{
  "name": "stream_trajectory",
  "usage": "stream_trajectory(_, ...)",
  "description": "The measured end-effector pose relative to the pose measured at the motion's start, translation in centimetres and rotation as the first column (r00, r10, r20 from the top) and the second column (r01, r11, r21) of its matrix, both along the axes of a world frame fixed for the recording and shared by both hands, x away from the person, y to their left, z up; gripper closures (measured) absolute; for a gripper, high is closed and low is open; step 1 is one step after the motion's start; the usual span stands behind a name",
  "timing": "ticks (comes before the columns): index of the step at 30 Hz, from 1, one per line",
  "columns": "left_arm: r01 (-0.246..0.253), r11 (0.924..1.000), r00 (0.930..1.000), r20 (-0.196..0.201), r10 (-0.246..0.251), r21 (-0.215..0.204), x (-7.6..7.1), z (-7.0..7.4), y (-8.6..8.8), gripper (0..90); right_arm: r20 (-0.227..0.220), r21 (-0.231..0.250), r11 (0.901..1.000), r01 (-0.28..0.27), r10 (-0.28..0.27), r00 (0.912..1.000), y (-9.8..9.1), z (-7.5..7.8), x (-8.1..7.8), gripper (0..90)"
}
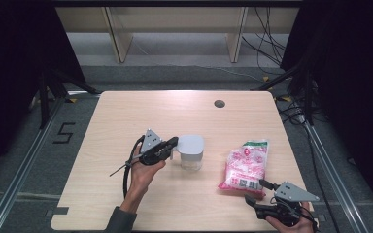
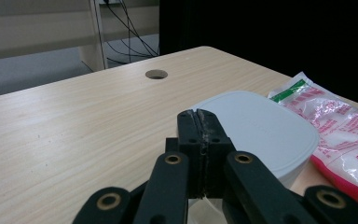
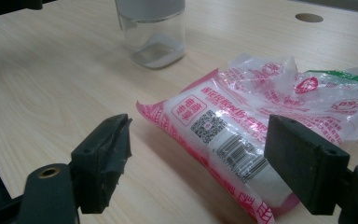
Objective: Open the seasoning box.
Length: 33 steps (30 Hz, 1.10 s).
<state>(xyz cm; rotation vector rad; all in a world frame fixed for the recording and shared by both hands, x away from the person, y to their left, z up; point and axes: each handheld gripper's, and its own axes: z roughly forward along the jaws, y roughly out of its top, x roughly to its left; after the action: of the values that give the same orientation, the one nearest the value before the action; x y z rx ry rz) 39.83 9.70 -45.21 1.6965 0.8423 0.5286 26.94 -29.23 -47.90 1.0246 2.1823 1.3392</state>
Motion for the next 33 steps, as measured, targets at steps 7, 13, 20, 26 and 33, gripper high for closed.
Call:
stream_trajectory(7,0.006,1.0000,1.0000,0.006,-0.006,0.007,0.1,0.0,0.0,88.6,0.004,0.002,1.0000,-0.008,0.008,1.0000,0.1,-0.1,0.1,24.9)
stream_trajectory(13,0.006,0.9999,0.9999,0.011,-0.006,-0.010,0.1,-0.2,0.1,88.6,-0.013,0.029,0.9996,0.006,-0.006,0.9999,1.3,0.0,0.2,15.1)
stream_trajectory(20,0.005,0.9998,1.0000,0.008,-0.005,-0.021,0.1,-0.3,0.2,88.5,0.030,-0.018,0.9974,-0.070,0.071,0.9970,3.5,0.4,1.7,29.7)
stream_trajectory(26,0.011,0.9998,0.9999,0.009,-0.011,-0.017,0.1,-0.3,0.3,88.4,0.018,0.050,0.9935,-0.103,0.102,0.9946,5.7,1.3,4.0,47.2)
stream_trajectory(33,0.020,0.9996,0.9998,0.010,-0.019,-0.021,0.2,-0.3,0.4,88.1,0.065,0.039,0.9920,-0.120,0.118,0.9910,8.1,2.0,6.8,69.5)
